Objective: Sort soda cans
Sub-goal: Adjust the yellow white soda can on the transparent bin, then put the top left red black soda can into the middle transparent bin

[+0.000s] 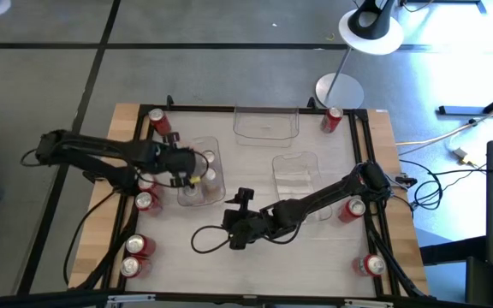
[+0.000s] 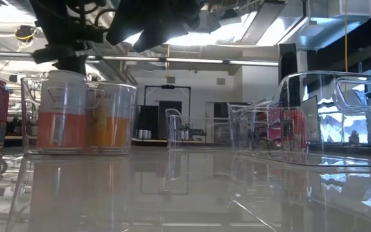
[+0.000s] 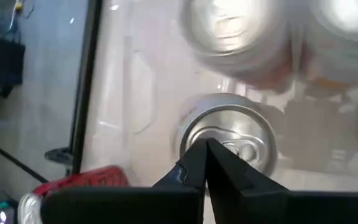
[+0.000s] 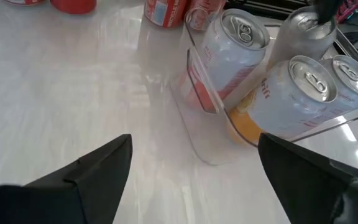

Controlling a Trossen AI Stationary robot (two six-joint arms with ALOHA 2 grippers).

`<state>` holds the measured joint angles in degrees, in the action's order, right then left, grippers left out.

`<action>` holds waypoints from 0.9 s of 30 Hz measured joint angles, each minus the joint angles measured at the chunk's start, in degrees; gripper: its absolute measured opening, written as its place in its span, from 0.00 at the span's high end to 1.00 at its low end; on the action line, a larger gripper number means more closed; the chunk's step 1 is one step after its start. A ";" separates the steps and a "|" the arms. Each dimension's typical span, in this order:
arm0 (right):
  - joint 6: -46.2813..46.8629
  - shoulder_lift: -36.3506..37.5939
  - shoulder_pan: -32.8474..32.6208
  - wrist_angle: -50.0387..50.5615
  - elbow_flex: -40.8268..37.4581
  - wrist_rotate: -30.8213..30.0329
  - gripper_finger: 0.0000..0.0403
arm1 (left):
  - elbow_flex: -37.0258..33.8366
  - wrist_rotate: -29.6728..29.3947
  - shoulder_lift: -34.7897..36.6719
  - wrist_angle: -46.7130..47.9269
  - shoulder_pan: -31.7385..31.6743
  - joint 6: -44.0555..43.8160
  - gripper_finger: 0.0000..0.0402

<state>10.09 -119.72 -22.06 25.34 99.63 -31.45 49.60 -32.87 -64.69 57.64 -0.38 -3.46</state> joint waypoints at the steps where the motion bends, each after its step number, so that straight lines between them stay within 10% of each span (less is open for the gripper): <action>1: -0.02 0.00 0.00 0.01 0.00 0.01 0.14 | 0.00 -0.27 0.69 -0.10 -1.38 0.84 0.99; 13: 0.01 0.00 -0.02 0.08 -0.02 1.63 0.14 | -0.02 -0.19 1.82 -6.65 -13.67 5.07 0.99; 27: -3.82 0.73 -0.02 1.07 -0.11 -2.10 0.14 | 10.92 3.09 10.58 -5.63 -5.82 -3.66 0.99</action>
<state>6.27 -118.99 -22.09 26.41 99.53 -33.55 60.53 -29.78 -54.11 52.01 -6.20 -7.12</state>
